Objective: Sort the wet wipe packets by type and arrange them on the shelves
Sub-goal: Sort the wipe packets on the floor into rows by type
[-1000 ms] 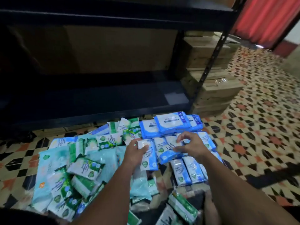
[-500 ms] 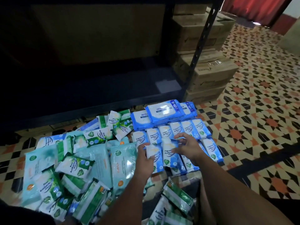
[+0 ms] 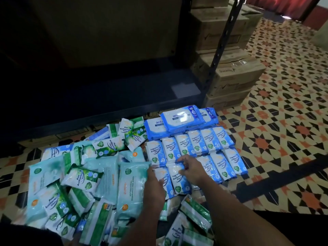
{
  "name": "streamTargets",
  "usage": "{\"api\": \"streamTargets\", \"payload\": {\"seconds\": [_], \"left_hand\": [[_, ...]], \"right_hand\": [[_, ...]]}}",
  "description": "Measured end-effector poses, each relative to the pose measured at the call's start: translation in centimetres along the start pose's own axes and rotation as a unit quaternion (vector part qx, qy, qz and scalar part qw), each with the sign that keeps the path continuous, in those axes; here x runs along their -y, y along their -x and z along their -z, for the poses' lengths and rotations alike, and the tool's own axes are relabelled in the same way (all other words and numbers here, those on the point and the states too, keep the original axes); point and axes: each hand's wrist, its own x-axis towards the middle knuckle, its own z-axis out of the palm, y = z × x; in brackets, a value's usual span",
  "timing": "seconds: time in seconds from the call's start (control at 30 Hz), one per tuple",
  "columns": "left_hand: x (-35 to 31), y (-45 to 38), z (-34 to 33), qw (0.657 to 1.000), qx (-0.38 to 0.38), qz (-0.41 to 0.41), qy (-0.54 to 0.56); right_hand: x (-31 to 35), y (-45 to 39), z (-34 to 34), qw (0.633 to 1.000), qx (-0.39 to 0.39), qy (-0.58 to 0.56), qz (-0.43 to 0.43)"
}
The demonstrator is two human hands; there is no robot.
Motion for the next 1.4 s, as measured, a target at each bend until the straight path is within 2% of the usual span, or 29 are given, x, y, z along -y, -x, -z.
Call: {"api": "streamTargets", "payload": {"seconds": [0.13,0.23,0.33,0.67,0.93,1.03,1.17,1.23,1.4], "left_hand": [[0.1,0.5,0.1,0.998,-0.019,0.008,-0.053],[0.0,0.2,0.3,0.992,-0.006,-0.001,-0.124],[-0.1,-0.3,0.4,0.983,0.011,-0.020,-0.182],[-0.3,-1.6,0.0,0.957,0.018,-0.085,-0.275],[-0.7,-0.8,-0.1,0.921,0.014,-0.135,-0.364],[-1.1,-1.3,1.0,0.926,0.053,-0.134,-0.350],[-2.0,-3.1,4.9,0.963,0.108,-0.122,-0.216],[-2.1,-3.9,7.2,0.966,0.076,-0.165,-0.186],[-0.5,-5.1,14.3,0.941,-0.140,-0.228,-0.206]], "right_hand": [[0.3,-0.2,-0.9,0.994,-0.026,0.109,0.011],[-0.6,0.1,-1.6,0.979,-0.037,0.200,0.002],[-1.4,0.7,-2.3,0.969,-0.027,0.244,-0.021],[-2.4,0.7,-2.7,0.972,-0.021,0.233,-0.001],[-1.6,0.3,-3.1,0.971,-0.029,0.234,-0.031],[-0.4,0.3,-3.1,0.965,-0.025,0.254,-0.059],[1.9,0.6,-3.3,0.944,-0.026,0.322,-0.071],[3.3,0.9,-3.7,0.946,-0.038,0.319,-0.045],[7.8,0.7,-5.7,0.948,-0.039,0.309,0.068]]}}
